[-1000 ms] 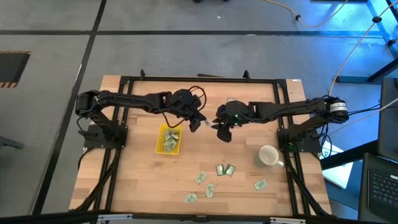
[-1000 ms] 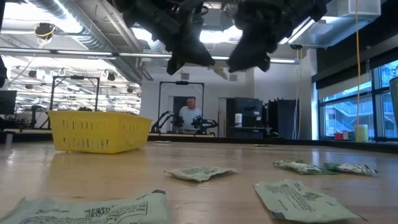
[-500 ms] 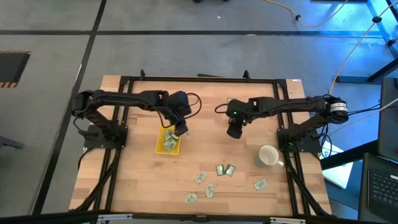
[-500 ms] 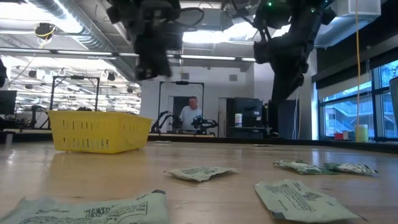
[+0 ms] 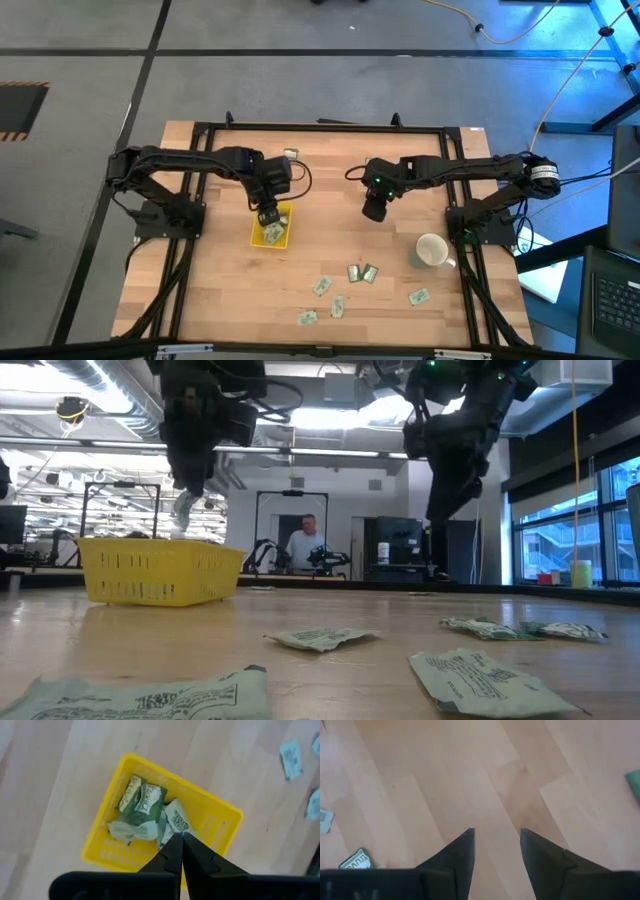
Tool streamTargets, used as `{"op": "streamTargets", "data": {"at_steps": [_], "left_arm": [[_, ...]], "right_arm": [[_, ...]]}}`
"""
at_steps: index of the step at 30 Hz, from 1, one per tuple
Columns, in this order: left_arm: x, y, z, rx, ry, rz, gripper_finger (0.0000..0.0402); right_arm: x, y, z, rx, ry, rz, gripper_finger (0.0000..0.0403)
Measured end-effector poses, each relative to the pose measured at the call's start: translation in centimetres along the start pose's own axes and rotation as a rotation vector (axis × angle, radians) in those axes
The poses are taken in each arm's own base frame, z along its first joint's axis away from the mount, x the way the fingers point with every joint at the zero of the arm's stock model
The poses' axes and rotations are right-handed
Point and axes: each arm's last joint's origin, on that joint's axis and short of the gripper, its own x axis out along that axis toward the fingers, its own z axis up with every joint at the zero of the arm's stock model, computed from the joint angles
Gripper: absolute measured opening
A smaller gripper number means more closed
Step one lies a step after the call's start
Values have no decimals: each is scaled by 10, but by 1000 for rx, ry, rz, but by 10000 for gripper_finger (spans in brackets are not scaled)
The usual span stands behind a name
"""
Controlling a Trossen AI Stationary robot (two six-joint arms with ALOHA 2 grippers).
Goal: Pick and place Stevia / Truvia into bins
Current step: Put the white packet into the yellow bin
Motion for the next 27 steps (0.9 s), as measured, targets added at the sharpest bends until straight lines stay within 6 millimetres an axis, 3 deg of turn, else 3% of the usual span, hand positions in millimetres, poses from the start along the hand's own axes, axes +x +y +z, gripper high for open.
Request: {"op": "streamTargets", "data": {"at_steps": [13, 27], "left_arm": [[12, -17, 2, 407, -15, 20, 3], [46, -17, 15, 630, 50, 13, 3]], "right_arm": [[0, 1, 2, 0, -19, 7, 159], [0, 1, 3, 0, -34, 12, 159]]}}
